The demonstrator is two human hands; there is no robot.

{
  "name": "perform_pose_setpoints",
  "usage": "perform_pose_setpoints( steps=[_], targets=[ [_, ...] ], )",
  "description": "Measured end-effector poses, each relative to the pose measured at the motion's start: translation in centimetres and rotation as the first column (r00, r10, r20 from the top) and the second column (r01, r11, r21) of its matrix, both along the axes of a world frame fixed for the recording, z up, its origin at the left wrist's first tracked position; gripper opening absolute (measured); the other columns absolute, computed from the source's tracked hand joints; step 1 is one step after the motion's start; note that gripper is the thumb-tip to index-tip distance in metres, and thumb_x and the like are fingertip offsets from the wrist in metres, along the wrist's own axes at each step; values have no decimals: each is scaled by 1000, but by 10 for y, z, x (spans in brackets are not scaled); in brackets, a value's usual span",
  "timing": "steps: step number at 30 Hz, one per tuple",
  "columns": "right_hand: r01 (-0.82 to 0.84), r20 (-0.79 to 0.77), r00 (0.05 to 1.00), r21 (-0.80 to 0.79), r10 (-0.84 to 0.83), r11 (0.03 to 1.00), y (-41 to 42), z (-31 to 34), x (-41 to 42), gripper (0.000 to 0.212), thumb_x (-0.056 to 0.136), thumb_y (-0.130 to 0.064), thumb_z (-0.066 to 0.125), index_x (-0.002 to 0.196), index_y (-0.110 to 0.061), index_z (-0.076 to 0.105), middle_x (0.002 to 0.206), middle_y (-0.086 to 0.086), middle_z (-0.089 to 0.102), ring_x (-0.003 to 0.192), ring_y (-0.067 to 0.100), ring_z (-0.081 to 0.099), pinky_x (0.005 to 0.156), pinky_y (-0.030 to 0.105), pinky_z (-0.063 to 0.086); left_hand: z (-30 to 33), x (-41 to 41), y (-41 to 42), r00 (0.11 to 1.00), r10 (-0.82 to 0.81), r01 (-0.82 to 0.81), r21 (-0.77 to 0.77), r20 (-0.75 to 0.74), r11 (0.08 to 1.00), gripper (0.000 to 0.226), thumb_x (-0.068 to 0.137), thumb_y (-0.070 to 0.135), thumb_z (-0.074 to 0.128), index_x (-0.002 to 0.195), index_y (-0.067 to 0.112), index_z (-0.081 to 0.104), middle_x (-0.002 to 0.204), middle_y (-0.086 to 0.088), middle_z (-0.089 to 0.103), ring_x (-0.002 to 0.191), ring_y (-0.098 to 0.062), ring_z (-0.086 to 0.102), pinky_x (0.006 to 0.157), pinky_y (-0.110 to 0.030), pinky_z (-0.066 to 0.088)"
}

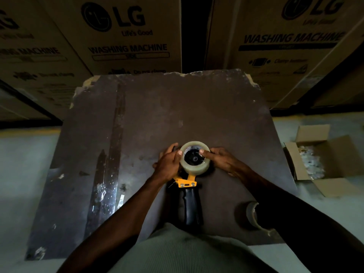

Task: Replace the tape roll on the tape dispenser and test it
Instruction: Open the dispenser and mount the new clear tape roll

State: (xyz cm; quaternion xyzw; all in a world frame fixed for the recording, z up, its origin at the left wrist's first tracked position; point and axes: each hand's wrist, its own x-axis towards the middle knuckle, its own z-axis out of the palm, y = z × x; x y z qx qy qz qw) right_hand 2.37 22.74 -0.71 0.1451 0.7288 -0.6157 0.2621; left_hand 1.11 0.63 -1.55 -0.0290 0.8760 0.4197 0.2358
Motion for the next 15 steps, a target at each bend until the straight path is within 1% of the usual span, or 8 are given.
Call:
perform_pose_setpoints(
  steps=[2,4,6,8,10,12,15],
  targets=[
    [-12,-1,1000,-19,12,1000,3,0,-1,40,92,-41,67,104,-4,75,106,20,76,97,27,72,96,49,53,-3,-2,-1,999,-34,34,-50,1,998,69,87,63,22,145,30,41,155,6,39,142,-22,33,113,-57,28],
    [-37,-15,999,-29,37,999,8,0,-1,40,93,-38,67,108,-2,74,109,21,75,105,30,71,101,54,50,-3,-4,-1,996,-84,82,-102,-18,991,72,85,66,18,140,31,50,158,11,32,145,-21,25,114,-57,24],
    [-52,-51,997,-37,50,998,12,-2,2,36,94,-31,66,113,-1,72,113,21,74,112,36,68,104,55,48,-4,-3,-1,992,-116,109,-144,-43,984,71,86,67,16,135,33,55,159,15,27,146,-20,18,113,-57,22],
    [-78,-76,994,-44,75,996,14,-7,7,35,96,-26,65,121,-2,68,119,20,72,117,36,65,106,54,47,-4,-1,-2,983,-175,162,-181,-55,970,68,87,67,17,137,37,52,161,14,23,147,-22,14,114,-58,20],
    [-75,-84,994,-45,71,996,13,-10,13,38,95,-29,65,126,-6,66,122,15,72,118,31,66,108,52,47,-4,0,-3,976,-211,196,-193,-56,961,66,89,68,17,142,41,44,162,12,19,148,-26,11,115,-60,18],
    [-63,-81,995,-46,59,997,13,-10,15,37,94,-33,66,124,-10,67,120,11,74,116,27,68,107,51,47,-3,-1,-4,977,-206,193,-194,-50,962,65,89,68,18,143,42,42,162,11,20,148,-28,12,114,-60,19],
    [-74,-91,993,-44,69,996,11,-11,15,37,94,-32,67,121,-8,69,119,14,73,116,31,67,107,53,48,-4,-1,-5,967,-248,229,-224,-60,947,54,98,59,27,143,37,44,162,5,23,146,-32,17,114,-58,23]
  ],
)
